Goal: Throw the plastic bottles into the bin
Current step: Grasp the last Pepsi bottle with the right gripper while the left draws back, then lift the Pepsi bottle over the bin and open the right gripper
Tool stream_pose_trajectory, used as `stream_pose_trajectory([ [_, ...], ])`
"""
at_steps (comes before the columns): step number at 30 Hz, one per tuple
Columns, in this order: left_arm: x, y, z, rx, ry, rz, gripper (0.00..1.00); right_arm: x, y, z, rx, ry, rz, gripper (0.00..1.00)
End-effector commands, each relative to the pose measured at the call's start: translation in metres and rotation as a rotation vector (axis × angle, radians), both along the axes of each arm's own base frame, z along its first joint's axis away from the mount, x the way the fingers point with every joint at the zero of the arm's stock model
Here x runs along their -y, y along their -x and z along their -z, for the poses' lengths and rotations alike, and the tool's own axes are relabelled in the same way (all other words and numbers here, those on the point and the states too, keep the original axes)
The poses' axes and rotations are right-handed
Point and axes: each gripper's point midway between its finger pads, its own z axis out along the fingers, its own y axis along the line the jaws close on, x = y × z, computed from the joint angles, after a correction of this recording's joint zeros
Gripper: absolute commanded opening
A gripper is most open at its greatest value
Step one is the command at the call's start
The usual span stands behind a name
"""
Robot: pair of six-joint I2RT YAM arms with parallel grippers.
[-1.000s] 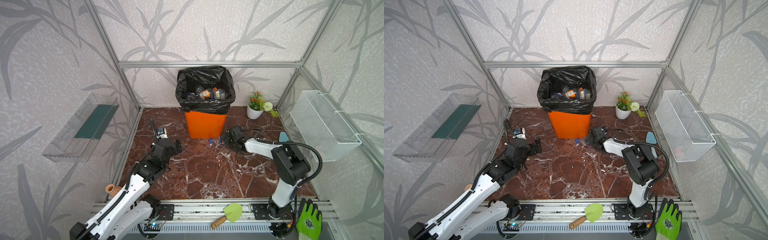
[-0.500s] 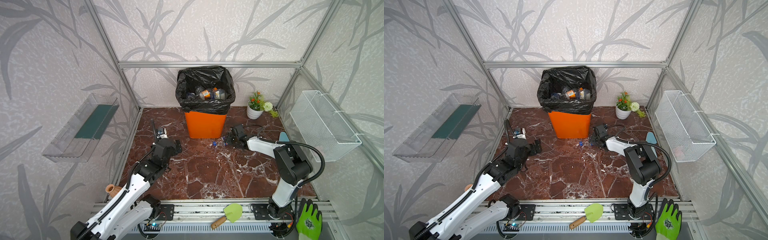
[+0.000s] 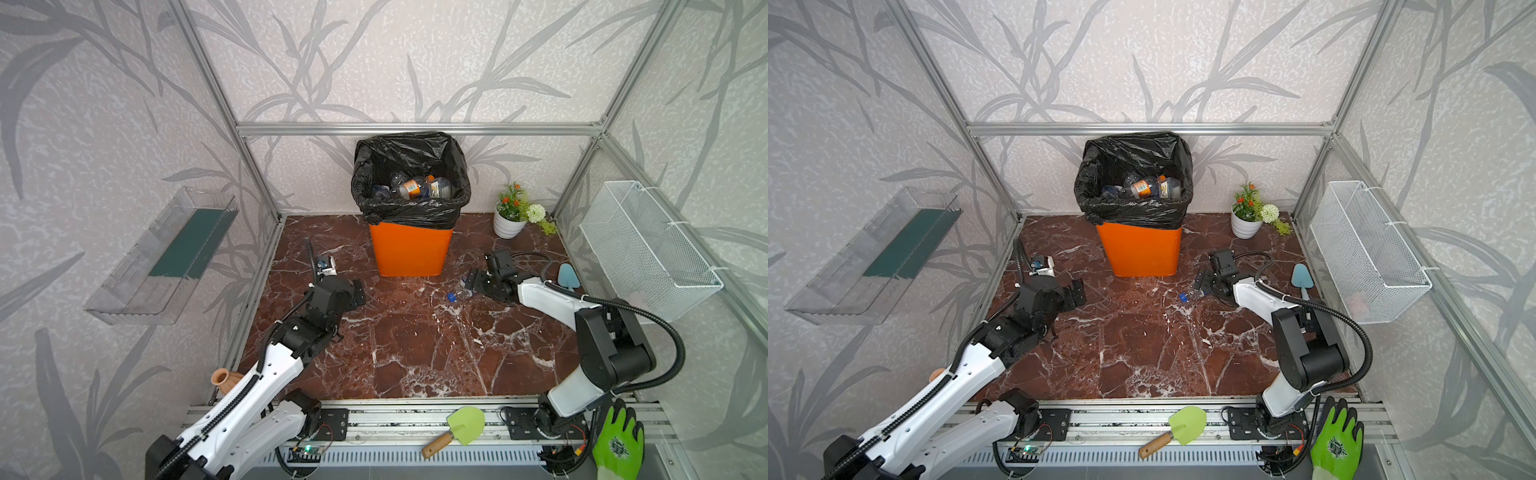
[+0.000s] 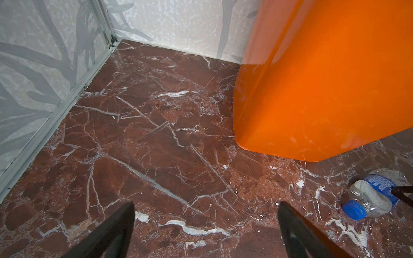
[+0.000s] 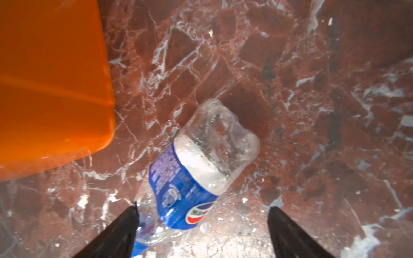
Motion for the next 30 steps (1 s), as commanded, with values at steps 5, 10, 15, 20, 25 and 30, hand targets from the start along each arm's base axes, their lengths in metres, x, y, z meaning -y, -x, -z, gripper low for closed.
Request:
stream_pose_trajectory([
  [5,-0.001,-0.002,0.007,-0.009,0.022,-0.021,0.99,-0.016,-0.007,0.011,-0.022,-0.052,0.022,0.99],
  [10,-0.003,-0.001,0.006,-0.009,0.014,-0.024,0.99,-0.007,-0.008,0.048,-0.093,0.006,0.067,1.0],
  [15,-0.006,-0.001,0.009,-0.019,0.002,-0.031,0.99,-0.004,-0.007,0.06,-0.139,0.065,0.036,0.9],
  [20,-0.006,-0.001,0.01,-0.021,0.01,-0.033,0.99,0.003,0.002,0.059,-0.14,0.085,0.006,0.7],
  [25,-0.005,-0.002,0.011,-0.021,0.011,-0.034,0.99,0.007,0.009,0.045,-0.097,0.1,-0.04,0.57],
  [30,-0.005,-0.003,0.015,-0.034,0.02,-0.041,0.99,0.004,0.005,0.006,0.047,0.067,-0.067,0.47],
])
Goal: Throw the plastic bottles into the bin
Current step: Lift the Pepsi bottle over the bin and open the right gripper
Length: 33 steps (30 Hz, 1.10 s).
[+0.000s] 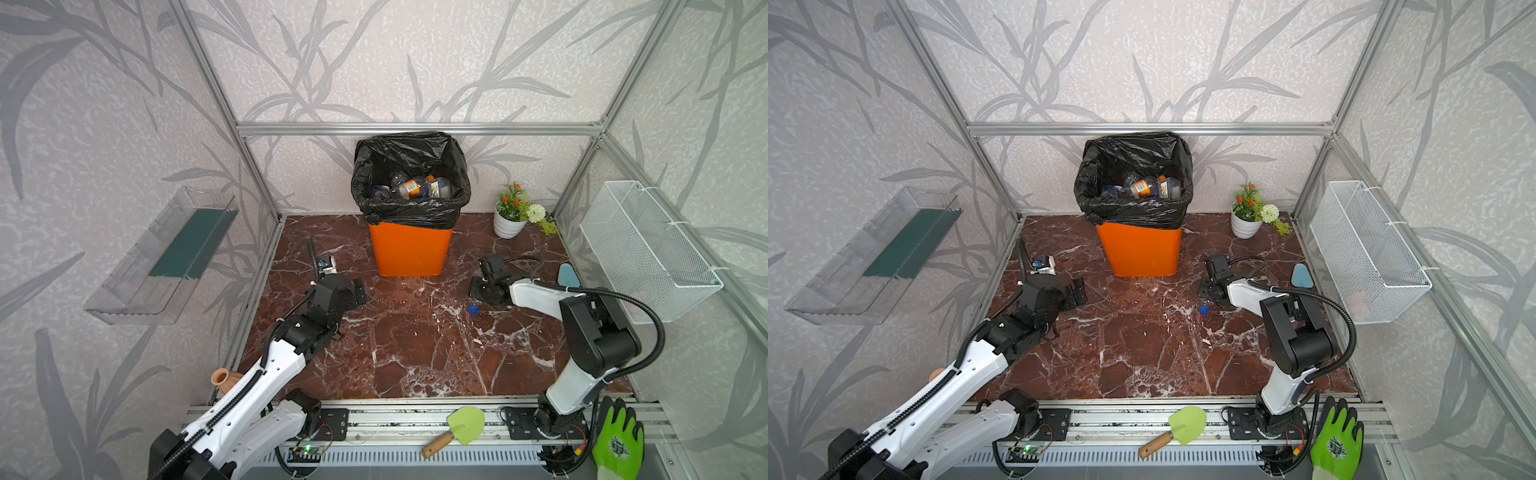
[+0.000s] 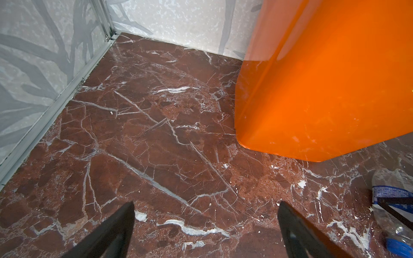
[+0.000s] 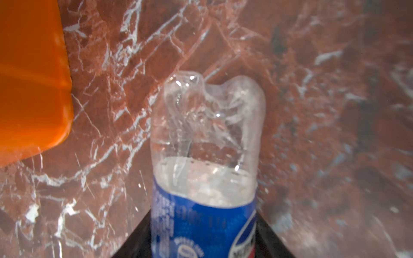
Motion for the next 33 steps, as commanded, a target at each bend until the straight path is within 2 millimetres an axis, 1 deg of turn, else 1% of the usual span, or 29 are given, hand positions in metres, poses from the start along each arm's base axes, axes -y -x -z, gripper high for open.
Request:
stream_pose_trajectory([
  [1,-0.005,0.001,0.009,-0.014,0.013,-0.035,0.99,0.0,-0.003,-0.038,0.123,-0.018,-0.033,0.47],
  [6,-0.011,0.002,0.012,-0.012,0.042,-0.069,0.99,0.003,-0.002,-0.1,0.341,-0.062,-0.036,0.47],
  [9,-0.016,0.002,0.015,-0.007,0.065,-0.095,0.99,0.011,0.008,-0.148,0.484,-0.075,-0.026,0.47],
  [13,-0.024,0.002,0.014,0.001,0.086,-0.127,0.99,0.024,0.03,-0.225,0.709,-0.109,-0.007,0.48],
  [17,-0.033,0.004,0.014,0.016,0.117,-0.166,0.99,0.04,0.055,-0.308,0.951,-0.157,0.037,0.49],
  [18,-0.035,0.005,0.014,0.018,0.124,-0.172,0.99,0.042,0.06,-0.33,1.007,-0.174,0.042,0.48],
  [19,-0.037,0.006,0.016,0.016,0.129,-0.177,0.99,0.042,0.063,-0.347,1.05,-0.19,0.039,0.49],
  [20,-0.039,0.007,0.018,0.012,0.133,-0.182,0.99,0.039,0.065,-0.368,1.097,-0.21,0.027,0.48],
  [22,-0.04,0.009,0.021,0.0,0.135,-0.186,0.99,0.029,0.063,-0.407,1.172,-0.26,-0.022,0.49],
  [24,-0.04,0.011,0.024,-0.009,0.134,-0.183,0.99,0.005,0.05,-0.443,1.212,-0.333,-0.114,0.49],
  [25,-0.04,0.011,0.025,-0.012,0.136,-0.182,0.99,-0.01,0.041,-0.456,1.215,-0.373,-0.167,0.49],
  [26,-0.039,0.011,0.026,-0.014,0.139,-0.179,0.99,-0.031,0.029,-0.468,1.204,-0.41,-0.234,0.48],
  [27,-0.038,0.011,0.027,-0.014,0.144,-0.176,0.99,-0.058,0.021,-0.476,1.184,-0.424,-0.319,0.49],
  [28,-0.037,0.011,0.028,-0.017,0.147,-0.173,0.99,-0.086,0.009,-0.48,1.148,-0.418,-0.404,0.5],
  [29,-0.037,0.01,0.03,-0.019,0.151,-0.172,0.99,-0.12,0.0,-0.479,1.087,-0.398,-0.512,0.52],
  [30,-0.036,0.009,0.032,-0.024,0.152,-0.17,0.99,-0.147,-0.012,-0.471,1.009,-0.356,-0.59,0.56],
  [31,-0.035,0.008,0.032,-0.028,0.153,-0.167,0.99,-0.158,-0.024,-0.466,0.956,-0.314,-0.611,0.59],
  [32,-0.033,0.006,0.032,-0.033,0.154,-0.161,0.99,-0.161,-0.041,-0.459,0.907,-0.278,-0.581,0.63],
  [33,-0.031,0.005,0.033,-0.043,0.151,-0.152,0.99,-0.16,-0.058,-0.454,0.887,-0.262,-0.543,0.75],
])
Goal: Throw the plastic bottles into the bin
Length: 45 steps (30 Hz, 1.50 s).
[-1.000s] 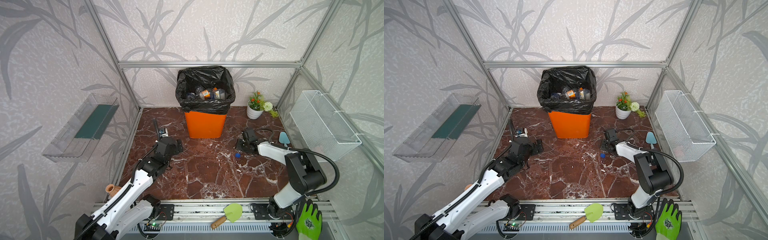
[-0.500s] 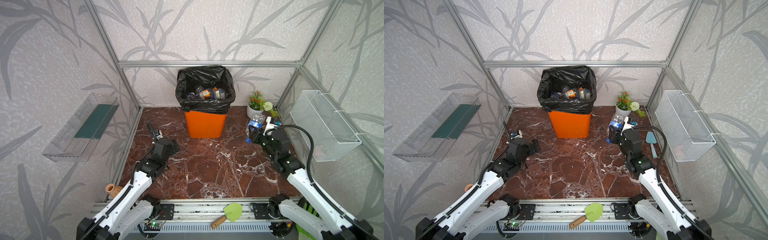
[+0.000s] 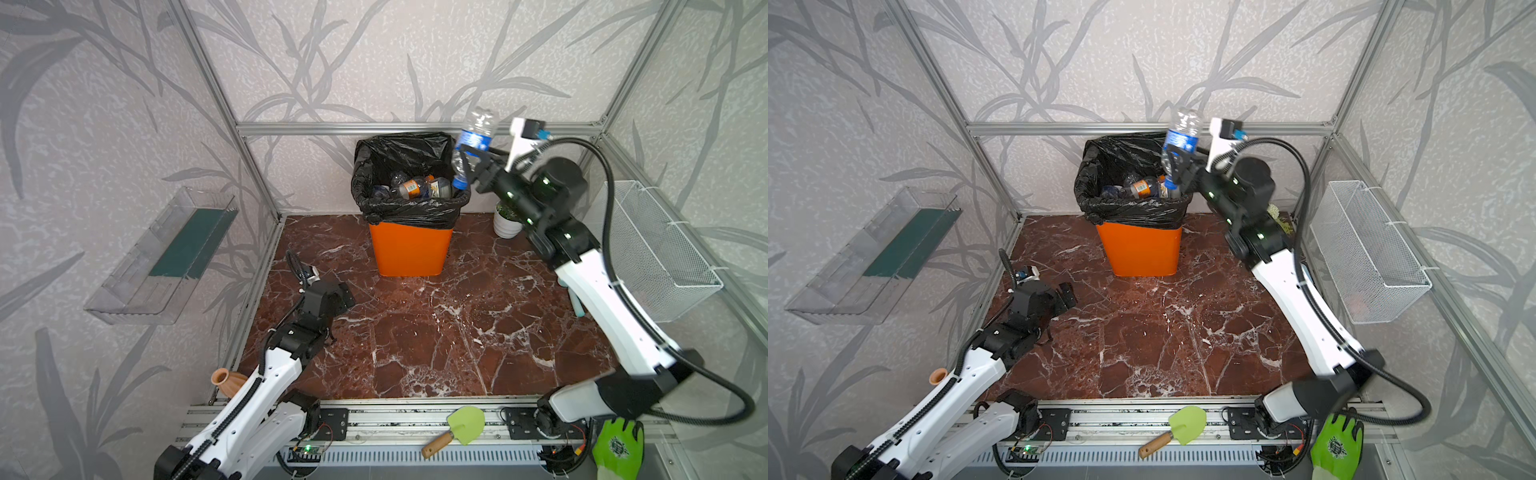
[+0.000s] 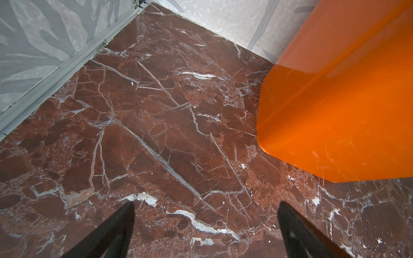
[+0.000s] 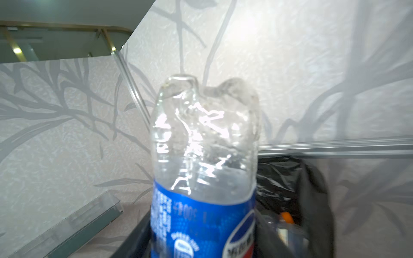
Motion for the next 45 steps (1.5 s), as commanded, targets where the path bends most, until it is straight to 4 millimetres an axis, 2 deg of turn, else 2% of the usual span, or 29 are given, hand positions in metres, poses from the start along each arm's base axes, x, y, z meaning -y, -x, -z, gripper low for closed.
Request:
stream_pose_trajectory([
  [1,0.003,-0.003,0.001,-0.012,0.019,0.002,0.99,-0.02,-0.033,0.07,-0.213,0.19,-0.013,0.87],
  [2,0.004,-0.004,0.001,-0.02,0.016,0.008,0.99,-0.015,-0.039,0.067,-0.208,0.169,0.006,0.96],
  [3,0.004,-0.004,0.001,-0.025,0.013,0.012,0.99,-0.009,-0.042,0.063,-0.198,0.161,0.027,1.0],
  [6,0.003,-0.003,0.0,-0.024,0.008,0.01,0.99,0.01,-0.038,0.047,-0.151,0.144,0.099,0.99],
  [8,0.004,-0.003,-0.001,-0.016,0.015,0.014,0.99,0.025,-0.024,0.026,-0.091,0.125,0.139,0.99],
  [11,0.005,-0.004,-0.003,-0.01,0.022,0.019,0.99,0.043,-0.003,0.014,-0.041,0.11,0.175,0.99],
  [13,0.004,-0.003,-0.002,-0.01,0.02,0.015,0.99,0.054,0.01,0.016,-0.025,0.096,0.194,0.99],
  [16,0.0,-0.002,-0.003,-0.004,0.012,-0.002,0.99,0.069,0.028,0.038,0.005,0.101,0.224,0.99],
  [19,-0.007,0.0,-0.006,0.01,-0.01,-0.031,0.99,0.094,0.044,0.077,0.058,0.136,0.304,0.99],
  [22,-0.019,0.002,-0.01,0.032,-0.058,-0.074,0.99,0.122,0.051,0.156,0.059,0.313,0.416,0.99],
  [24,-0.029,0.004,-0.013,0.042,-0.105,-0.107,0.99,0.144,0.056,0.218,0.007,0.483,0.494,0.99],
  [27,-0.041,0.006,-0.018,0.053,-0.173,-0.147,0.99,0.176,0.065,0.297,-0.056,0.662,0.586,0.99],
  [30,-0.046,0.003,-0.017,0.064,-0.243,-0.14,0.99,0.197,0.073,0.362,-0.09,0.699,0.597,0.99],
  [32,-0.046,0.0,-0.016,0.067,-0.268,-0.129,0.99,0.211,0.076,0.392,-0.139,0.666,0.628,0.99],
  [35,-0.049,-0.002,-0.015,0.046,-0.3,-0.133,0.99,0.219,0.071,0.421,-0.195,0.655,0.641,0.99],
  [37,-0.054,-0.004,-0.016,0.049,-0.32,-0.165,0.99,0.221,0.063,0.423,-0.179,0.651,0.663,0.99],
  [40,-0.058,-0.009,-0.015,0.06,-0.348,-0.2,0.99,0.231,0.048,0.424,-0.167,0.55,0.684,0.99],
  [42,-0.063,-0.012,-0.015,0.063,-0.37,-0.23,0.99,0.232,0.036,0.447,-0.221,0.553,0.66,0.99],
  [44,-0.065,-0.016,-0.014,0.054,-0.4,-0.236,0.99,0.223,0.032,0.454,-0.189,0.566,0.617,0.99],
  [45,-0.066,-0.019,-0.014,0.046,-0.421,-0.237,0.99,0.223,0.033,0.455,-0.229,0.574,0.605,0.99],
])
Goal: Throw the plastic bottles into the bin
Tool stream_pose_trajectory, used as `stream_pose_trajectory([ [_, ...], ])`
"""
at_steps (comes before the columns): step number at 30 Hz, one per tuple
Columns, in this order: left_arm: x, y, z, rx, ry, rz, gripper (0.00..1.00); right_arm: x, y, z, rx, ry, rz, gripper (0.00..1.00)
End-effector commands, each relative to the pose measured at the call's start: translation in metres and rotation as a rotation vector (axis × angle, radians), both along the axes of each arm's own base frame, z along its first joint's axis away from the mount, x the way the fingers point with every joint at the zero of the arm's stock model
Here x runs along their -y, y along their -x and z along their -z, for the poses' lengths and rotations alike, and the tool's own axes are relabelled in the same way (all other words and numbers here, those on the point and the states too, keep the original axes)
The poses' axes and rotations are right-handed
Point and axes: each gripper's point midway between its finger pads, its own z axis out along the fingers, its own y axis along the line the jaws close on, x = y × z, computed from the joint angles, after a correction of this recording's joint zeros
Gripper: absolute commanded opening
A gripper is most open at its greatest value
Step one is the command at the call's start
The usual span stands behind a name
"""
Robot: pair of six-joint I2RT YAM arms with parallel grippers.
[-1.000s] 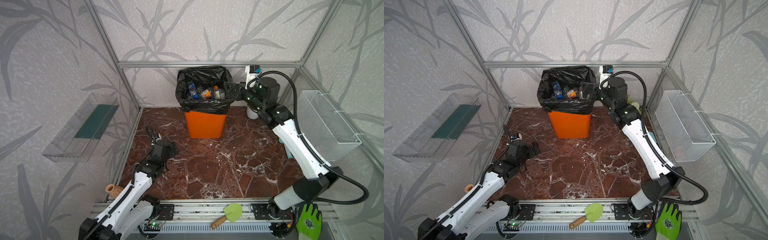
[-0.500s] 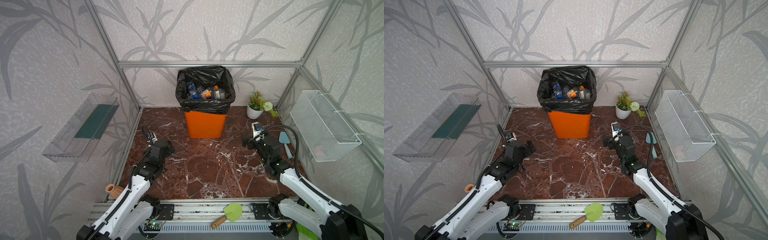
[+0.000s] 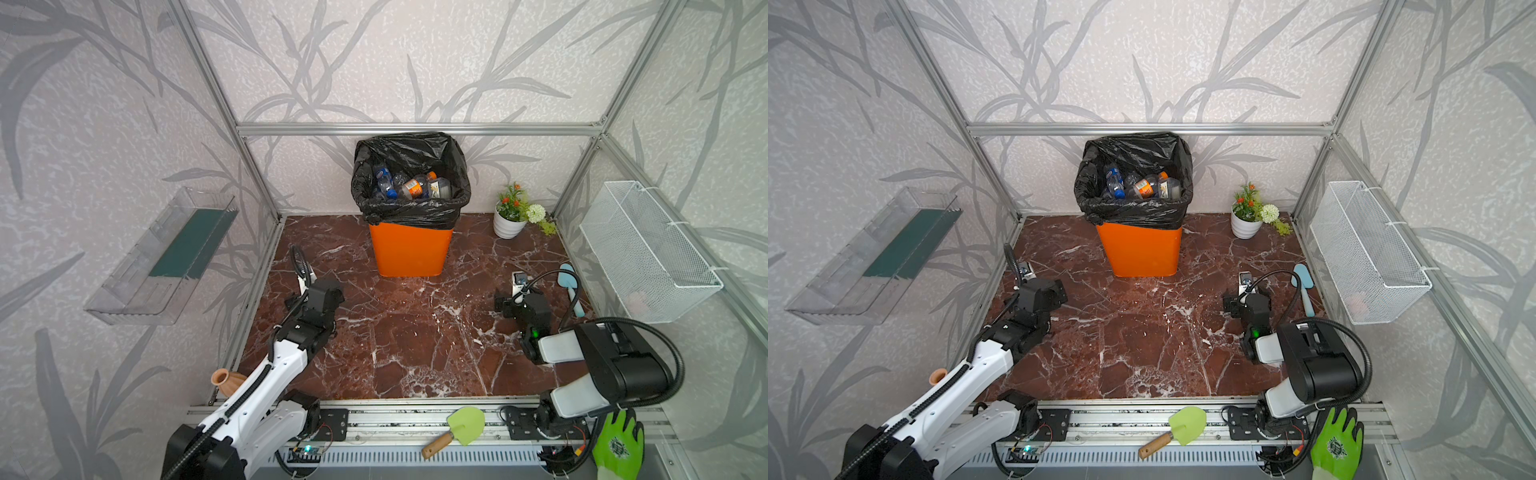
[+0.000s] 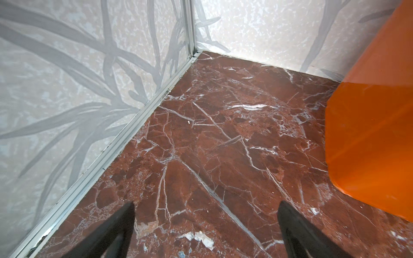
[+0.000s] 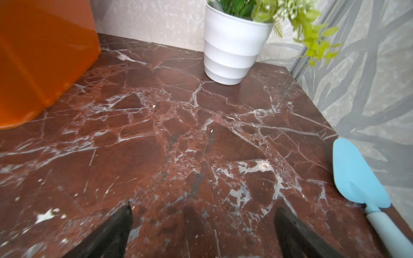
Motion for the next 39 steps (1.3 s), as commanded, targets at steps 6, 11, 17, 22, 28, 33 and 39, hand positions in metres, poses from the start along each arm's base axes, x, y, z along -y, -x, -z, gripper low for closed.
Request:
stream_pose_trajectory([
  [6,-0.025,-0.023,0.001,0.017,-0.192,-0.081,0.99,-0.008,-0.03,-0.026,0.044,-0.051,-0.021,0.99],
  [11,-0.035,-0.045,0.031,0.112,-0.156,-0.029,0.99,-0.008,-0.03,-0.026,0.039,-0.058,-0.023,0.99],
  [17,-0.042,-0.061,0.059,0.173,-0.144,0.044,0.99,-0.006,-0.03,-0.028,0.054,-0.056,-0.018,0.99],
  [22,-0.041,-0.074,0.072,0.168,-0.107,0.093,0.99,-0.007,-0.03,-0.027,0.052,-0.055,-0.018,0.99],
  [28,-0.046,-0.078,0.078,0.097,-0.088,0.077,0.99,-0.008,-0.03,-0.027,0.05,-0.055,-0.024,0.99],
  [33,-0.046,-0.078,0.078,0.094,-0.084,0.08,0.99,-0.01,-0.031,-0.026,0.041,-0.055,-0.039,0.99],
  [39,-0.046,-0.077,0.079,0.088,-0.083,0.079,0.99,-0.01,-0.03,-0.026,0.046,-0.054,-0.038,0.99],
])
